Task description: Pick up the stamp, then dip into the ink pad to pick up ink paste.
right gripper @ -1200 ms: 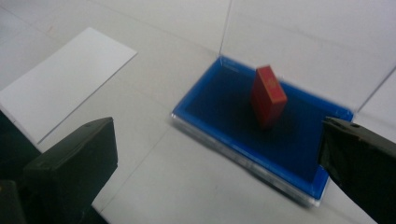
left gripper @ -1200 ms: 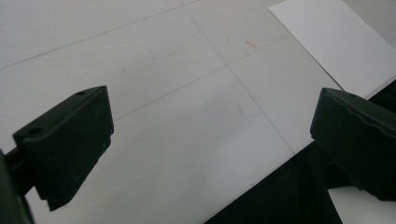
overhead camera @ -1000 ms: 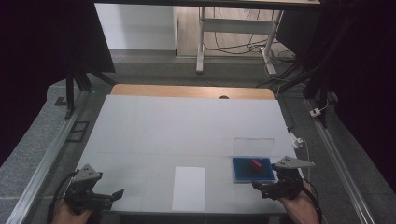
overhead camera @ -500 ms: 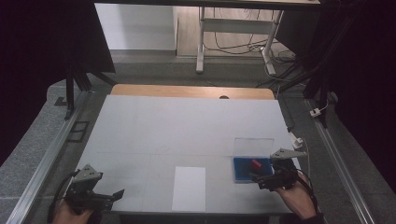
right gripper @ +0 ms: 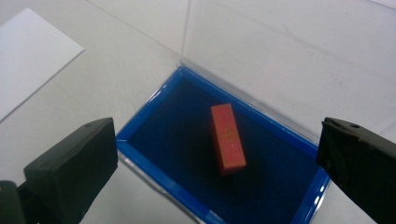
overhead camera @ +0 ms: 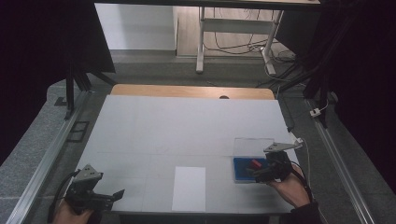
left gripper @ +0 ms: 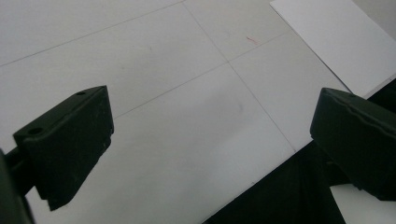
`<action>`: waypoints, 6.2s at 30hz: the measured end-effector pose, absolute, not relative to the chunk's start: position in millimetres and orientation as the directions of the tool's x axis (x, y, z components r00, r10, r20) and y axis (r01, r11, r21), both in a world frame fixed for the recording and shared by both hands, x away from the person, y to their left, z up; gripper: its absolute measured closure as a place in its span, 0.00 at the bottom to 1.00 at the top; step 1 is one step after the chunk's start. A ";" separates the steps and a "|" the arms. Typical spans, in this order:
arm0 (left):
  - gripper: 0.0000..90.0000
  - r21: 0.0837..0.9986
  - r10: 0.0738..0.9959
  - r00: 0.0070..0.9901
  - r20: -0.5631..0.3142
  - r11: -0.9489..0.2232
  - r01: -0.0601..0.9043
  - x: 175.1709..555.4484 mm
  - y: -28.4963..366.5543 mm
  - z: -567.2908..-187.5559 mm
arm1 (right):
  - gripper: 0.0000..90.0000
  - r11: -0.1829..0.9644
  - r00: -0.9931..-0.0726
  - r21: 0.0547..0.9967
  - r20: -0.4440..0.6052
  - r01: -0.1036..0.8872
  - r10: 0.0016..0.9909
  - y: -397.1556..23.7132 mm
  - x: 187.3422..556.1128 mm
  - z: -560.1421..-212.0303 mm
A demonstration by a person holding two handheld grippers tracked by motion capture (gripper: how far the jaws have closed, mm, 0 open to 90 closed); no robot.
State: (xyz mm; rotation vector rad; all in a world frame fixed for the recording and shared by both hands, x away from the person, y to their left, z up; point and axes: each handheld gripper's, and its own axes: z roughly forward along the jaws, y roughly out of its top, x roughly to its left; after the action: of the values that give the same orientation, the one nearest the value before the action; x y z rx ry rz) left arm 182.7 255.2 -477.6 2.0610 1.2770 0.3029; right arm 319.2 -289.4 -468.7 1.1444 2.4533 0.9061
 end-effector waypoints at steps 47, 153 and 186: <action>0.01 0.641 0.855 0.497 -0.149 -0.299 0.707 184.4 253.8 -478.3 | 0.88 0.569 -0.708 0.592 0.005 0.571 0.706 -295.2 333.0 -472.8; 0.01 0.629 0.851 0.500 -0.164 -0.300 0.717 186.9 254.0 -479.2 | 0.89 0.517 -0.680 0.607 0.054 0.604 0.732 -291.7 329.9 -478.4; 0.01 0.631 0.850 0.501 -0.160 -0.302 0.715 186.6 254.1 -478.9 | 0.88 0.462 -0.630 0.629 0.057 0.625 0.774 -304.6 330.1 -473.0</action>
State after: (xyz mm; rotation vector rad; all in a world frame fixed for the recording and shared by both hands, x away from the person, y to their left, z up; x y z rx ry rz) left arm 186.6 254.1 -478.9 2.0919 1.2780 0.2673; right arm 330.1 -304.6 -473.0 1.2081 2.4754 0.9163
